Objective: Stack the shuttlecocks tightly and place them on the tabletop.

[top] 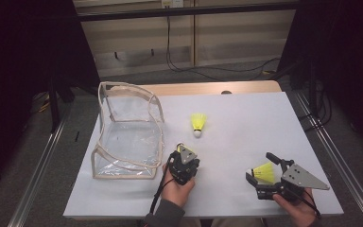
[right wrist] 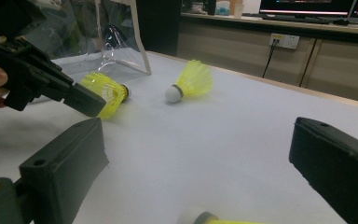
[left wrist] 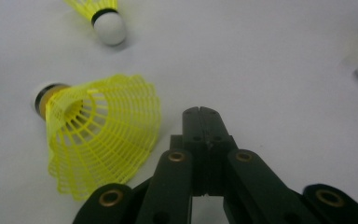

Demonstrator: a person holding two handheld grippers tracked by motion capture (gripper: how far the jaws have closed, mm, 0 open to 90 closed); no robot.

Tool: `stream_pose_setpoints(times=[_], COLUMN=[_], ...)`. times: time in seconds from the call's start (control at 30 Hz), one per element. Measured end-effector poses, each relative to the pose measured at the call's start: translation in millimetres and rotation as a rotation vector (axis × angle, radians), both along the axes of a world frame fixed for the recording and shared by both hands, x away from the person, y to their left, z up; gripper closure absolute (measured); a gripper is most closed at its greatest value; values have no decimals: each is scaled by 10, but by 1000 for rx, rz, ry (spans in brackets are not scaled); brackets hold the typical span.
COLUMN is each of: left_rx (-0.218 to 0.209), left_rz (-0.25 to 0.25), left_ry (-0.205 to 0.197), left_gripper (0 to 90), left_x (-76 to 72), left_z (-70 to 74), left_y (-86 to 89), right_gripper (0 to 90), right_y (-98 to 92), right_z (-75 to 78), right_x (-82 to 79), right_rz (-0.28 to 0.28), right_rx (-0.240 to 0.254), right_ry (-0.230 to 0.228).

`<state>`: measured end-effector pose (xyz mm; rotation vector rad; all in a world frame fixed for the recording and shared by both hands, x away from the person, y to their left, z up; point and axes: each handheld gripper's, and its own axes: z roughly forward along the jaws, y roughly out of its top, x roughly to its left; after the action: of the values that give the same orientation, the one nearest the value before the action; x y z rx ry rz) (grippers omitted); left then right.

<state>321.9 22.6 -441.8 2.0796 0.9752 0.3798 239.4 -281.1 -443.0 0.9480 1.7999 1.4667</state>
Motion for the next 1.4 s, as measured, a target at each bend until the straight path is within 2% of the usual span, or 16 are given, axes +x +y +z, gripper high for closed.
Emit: stream_pose_setpoints(times=[0.2, 0.27, 0.3, 0.33, 0.4, 0.43, 0.47, 0.5, 0.57, 0.6, 0.63, 0.73, 0.77, 0.87, 1.13, 1.4], left_rx=[21, 58, 37, 62, 54, 43, 56, 32, 68, 36, 66, 41, 61, 21, 14, -6], left_rz=[39, 29, 50, 43, 39, 62, 52, 67, 55, 77, 59, 76, 63, 82, 87, 97], left_ry=[1, 3, -5, -9, 0, -20, -17, -22, -28, -28, -28, -32, -34, -41, -67, -69], left_gripper=[900, 900, 900, 900, 900, 900, 900, 900, 900, 900, 900, 900, 900, 900, 900, 900], left_x=[90, 121, 125, 135, 154, 168, 182, 193, 231, 241, 264, 303, 319, 333, 462, 548], left_z=[-35, -28, -38, -31, -37, -42, -33, -37, -14, -21, -4, -8, 2, 15, 105, 119], left_y=[27, 55, 37, 43, 32, 24, 30, 10, 16, -12, 2, -27, -17, -60, -95, -131], right_gripper=[30, 30, 30, 30, 31, 30, 30, 30, 30, 30, 30, 30, 30, 30, 31, 31], right_y=[1, -4, -5, -3, -1, 2, 4, 4, 5, 3, 2, 2, 1, -1, -3, -3], right_z=[-2, -4, -6, -8, -8, -6, -4, -3, -6, -6, -7, -4, -5, -6, -4, -5], right_x=[2, 5, 7, 8, 9, 7, 5, 4, 6, 8, 9, 7, 7, 6, 7, 9], right_rz=[-1, 0, 0, 1, 0, 0, 1, 2, 2, 0, 0, -2, 0, 0, 0, 0], right_rx=[3, 3, 3, 7, 3, 2, 4, 2, 4, 2, 2, 1, 2, 3, 0, 0], right_ry=[1, 0, 0, 3, 3, 1, 1, 0, 0, 2, 3, 1, 1, 3, 2, 2])
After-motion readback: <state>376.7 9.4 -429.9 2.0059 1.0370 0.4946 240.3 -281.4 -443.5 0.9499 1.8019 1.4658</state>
